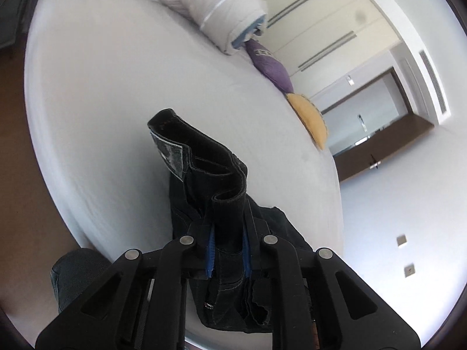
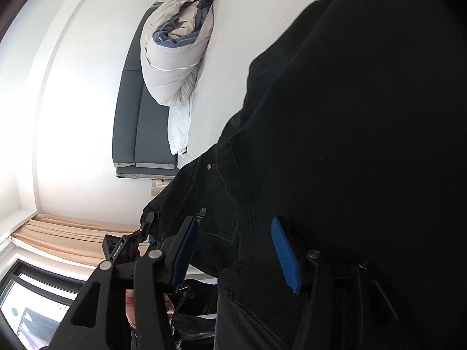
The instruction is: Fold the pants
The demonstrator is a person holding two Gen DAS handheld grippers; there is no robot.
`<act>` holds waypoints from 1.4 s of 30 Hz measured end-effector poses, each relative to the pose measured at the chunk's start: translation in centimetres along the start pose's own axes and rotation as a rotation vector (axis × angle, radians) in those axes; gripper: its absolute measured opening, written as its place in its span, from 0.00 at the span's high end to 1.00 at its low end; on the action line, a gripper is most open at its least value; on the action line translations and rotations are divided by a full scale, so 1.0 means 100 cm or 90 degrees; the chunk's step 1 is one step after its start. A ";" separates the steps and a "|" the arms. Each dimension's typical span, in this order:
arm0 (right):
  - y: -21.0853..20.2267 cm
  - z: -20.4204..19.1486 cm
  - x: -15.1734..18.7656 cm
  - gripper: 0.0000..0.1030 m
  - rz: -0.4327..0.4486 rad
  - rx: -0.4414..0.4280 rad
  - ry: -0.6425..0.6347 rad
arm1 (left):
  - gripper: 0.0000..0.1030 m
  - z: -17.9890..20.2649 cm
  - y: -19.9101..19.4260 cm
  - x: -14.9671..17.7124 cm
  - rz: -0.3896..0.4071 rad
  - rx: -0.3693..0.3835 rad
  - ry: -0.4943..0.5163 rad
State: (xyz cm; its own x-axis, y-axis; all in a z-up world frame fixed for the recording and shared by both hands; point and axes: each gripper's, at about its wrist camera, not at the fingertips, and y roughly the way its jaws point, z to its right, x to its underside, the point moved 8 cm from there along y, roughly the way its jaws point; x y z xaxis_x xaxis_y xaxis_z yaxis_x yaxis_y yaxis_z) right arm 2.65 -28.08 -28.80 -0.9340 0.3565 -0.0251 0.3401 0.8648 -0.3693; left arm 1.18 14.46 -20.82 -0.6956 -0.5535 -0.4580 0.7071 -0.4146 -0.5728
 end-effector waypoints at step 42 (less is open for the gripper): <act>-0.115 0.027 -0.057 0.82 0.024 0.158 -0.101 | 0.88 0.257 0.122 0.285 -0.229 -0.009 0.640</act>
State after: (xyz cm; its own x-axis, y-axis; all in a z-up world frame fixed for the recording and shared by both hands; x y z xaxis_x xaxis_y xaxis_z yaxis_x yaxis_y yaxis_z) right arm 3.77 -41.02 -26.91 -0.9332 0.3103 -0.1810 0.3560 0.7316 -0.5813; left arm -6.75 -24.92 -23.35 -0.6534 0.4526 -0.6068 0.4420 -0.4227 -0.7912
